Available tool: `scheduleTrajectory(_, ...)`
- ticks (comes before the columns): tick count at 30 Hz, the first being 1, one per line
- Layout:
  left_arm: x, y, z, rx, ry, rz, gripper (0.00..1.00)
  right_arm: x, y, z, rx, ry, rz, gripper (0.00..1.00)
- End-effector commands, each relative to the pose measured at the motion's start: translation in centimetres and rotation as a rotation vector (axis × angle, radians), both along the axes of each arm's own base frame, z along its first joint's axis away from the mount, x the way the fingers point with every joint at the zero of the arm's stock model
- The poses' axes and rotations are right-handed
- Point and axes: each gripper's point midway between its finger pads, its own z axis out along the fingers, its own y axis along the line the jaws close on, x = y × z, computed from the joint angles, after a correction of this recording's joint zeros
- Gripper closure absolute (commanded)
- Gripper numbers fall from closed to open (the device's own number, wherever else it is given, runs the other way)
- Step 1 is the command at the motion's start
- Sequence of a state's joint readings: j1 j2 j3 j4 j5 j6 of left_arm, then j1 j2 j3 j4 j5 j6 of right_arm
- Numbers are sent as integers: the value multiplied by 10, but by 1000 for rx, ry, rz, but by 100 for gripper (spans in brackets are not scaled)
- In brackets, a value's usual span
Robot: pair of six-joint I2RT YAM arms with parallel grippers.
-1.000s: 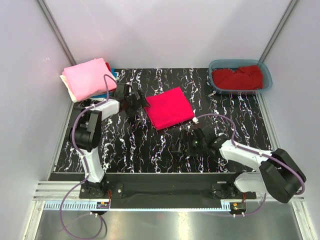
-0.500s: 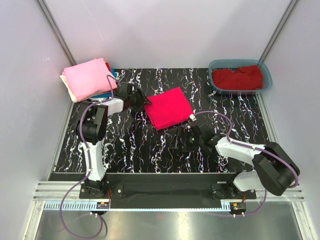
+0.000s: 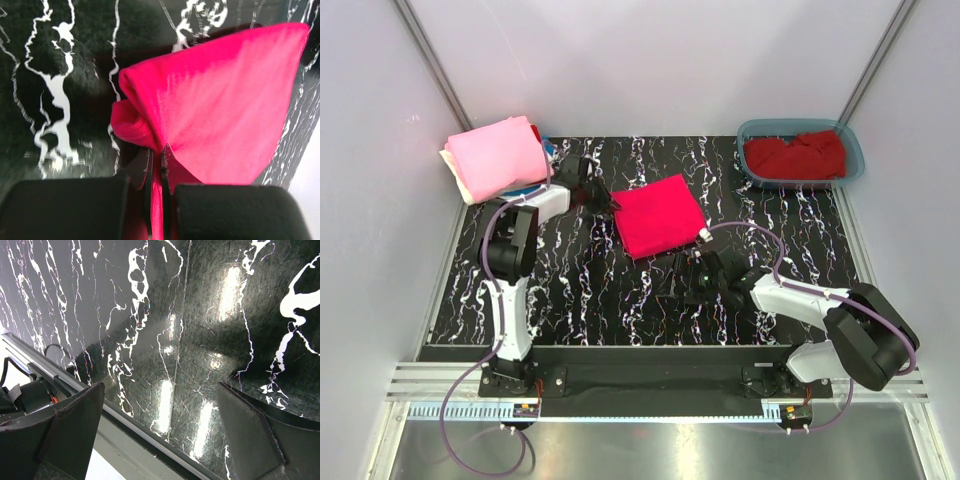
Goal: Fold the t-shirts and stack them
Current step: Neatly place the folded tshirt to the corner
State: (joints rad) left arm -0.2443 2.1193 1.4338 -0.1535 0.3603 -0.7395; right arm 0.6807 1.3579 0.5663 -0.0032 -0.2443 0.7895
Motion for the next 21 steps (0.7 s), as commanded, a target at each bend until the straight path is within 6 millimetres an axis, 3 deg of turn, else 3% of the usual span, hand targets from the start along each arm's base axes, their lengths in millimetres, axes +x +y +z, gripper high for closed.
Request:
scheduleTrajectory(1, 20, 15, 92, 48, -174, -38, 100, 13, 4, 14, 27, -61, -30, 0)
scheduleTrajectory(9, 28, 49, 136, 147, -195, -42, 100, 13, 2, 15, 27, -66, -37, 0)
scheduleTrajectory(11, 38, 59, 150, 159, -215, -23, 100, 13, 3, 15, 24, -63, -31, 0)
scheduleTrajectory(14, 44, 70, 155, 175, -204, -14, 100, 12, 2, 14, 24, -64, -30, 0)
scheduleTrajectory(15, 48, 72, 170, 180, -229, -12, 100, 12, 2, 14, 25, -66, -30, 0)
scheduleTrajectory(18, 55, 79, 177, 186, -228, -4, 100, 12, 2, 15, 26, -69, -27, 0)
scheduleTrajectory(19, 61, 83, 193, 184, -260, 9, 100, 12, 2, 14, 23, -67, -26, 0)
scheduleTrajectory(21, 65, 86, 199, 185, -269, 15, 100, 12, 2, 14, 24, -68, -24, 0)
